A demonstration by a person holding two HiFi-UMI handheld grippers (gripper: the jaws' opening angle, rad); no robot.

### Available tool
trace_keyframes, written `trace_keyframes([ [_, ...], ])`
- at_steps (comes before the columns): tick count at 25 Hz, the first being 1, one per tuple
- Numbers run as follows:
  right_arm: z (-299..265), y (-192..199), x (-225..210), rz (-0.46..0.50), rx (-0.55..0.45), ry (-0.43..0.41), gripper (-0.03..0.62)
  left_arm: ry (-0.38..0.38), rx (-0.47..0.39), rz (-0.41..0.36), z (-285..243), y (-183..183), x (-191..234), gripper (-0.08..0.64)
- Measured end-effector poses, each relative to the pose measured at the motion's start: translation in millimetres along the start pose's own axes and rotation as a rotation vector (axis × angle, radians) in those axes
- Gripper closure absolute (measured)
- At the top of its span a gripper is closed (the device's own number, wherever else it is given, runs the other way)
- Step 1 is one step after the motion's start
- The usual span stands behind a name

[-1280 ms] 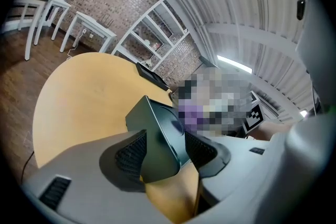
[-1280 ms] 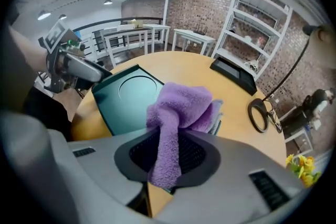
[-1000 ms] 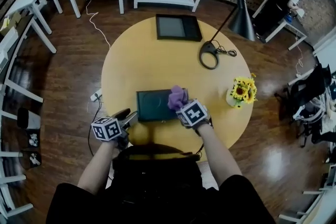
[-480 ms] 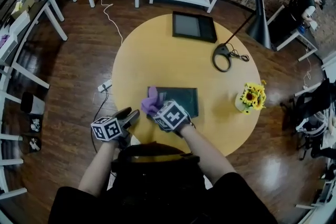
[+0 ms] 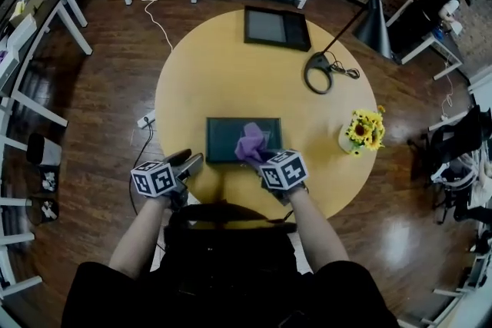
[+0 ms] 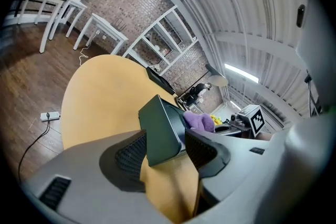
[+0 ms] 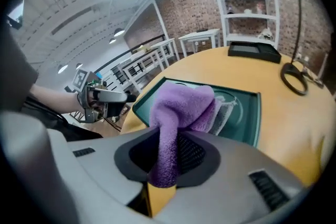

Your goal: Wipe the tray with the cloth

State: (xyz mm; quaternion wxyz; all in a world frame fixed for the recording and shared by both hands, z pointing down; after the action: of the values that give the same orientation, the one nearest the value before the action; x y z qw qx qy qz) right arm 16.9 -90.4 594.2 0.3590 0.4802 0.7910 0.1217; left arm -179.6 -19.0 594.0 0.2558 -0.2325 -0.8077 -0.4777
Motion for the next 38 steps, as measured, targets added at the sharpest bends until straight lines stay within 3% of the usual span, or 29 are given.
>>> trace_keyframes([
  [3, 15.4, 15.5, -11.7, -0.062, -0.054, 0.023, 0.517, 0.018, 0.019, -0.019, -9.0, 2.0, -6.5, 0.341],
  [9, 32.4, 28.6, -24.3, -0.086, -0.093, 0.081, 0.517, 0.043, 0.041, -0.061, -25.3, -3.4, -20.3, 0.341],
  [15, 48.4, 43.3, -26.9, -0.058, -0.025, 0.170, 0.517, 0.026, 0.045, -0.038, -18.1, 0.8, -14.0, 0.341],
  [18, 52.2, 25.4, -11.5, 0.071, -0.032, 0.128, 0.516, 0.014, 0.027, -0.043, -13.3, -2.8, -14.9, 0.341],
  [21, 35.5, -3.9, 25.4, 0.318, -0.008, 0.043, 0.515, -0.013, -0.026, -0.032, -2.8, -10.9, -12.2, 0.341],
  [24, -1.8, -16.4, 67.8, 0.591, 0.081, -0.033, 0.515, -0.064, -0.097, 0.009, 17.0, -11.9, -7.0, 0.341],
  [26, -25.7, -13.8, 83.5, 0.705, 0.170, -0.039, 0.515, -0.103, -0.134, 0.039, 31.6, -4.8, -6.8, 0.341],
  [28, -42.6, -8.1, 80.3, 0.714, 0.210, -0.003, 0.515, -0.140, -0.159, 0.066, 44.6, 6.7, -9.3, 0.341],
  [34, -40.8, -2.0, 65.4, 0.730, 0.207, 0.102, 0.517, -0.197, -0.186, 0.123, 69.0, 37.0, -7.5, 0.341],
  [38, -22.2, 7.6, 48.3, 0.635, 0.177, 0.132, 0.517, -0.173, -0.158, 0.115, 64.2, 44.8, -15.7, 0.341],
])
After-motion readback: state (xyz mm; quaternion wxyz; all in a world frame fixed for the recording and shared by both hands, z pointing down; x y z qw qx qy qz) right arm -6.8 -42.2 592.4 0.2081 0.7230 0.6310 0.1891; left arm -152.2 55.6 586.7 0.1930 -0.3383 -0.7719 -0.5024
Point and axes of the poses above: the fingertips, and each gripper's own axes: z backward along the fingers, x to its left, y out of its underside, the point moved 3 cm from there along z, backward along the fingers, and after that the axes turned 12 degrees about -y, right-handed, at the moved point
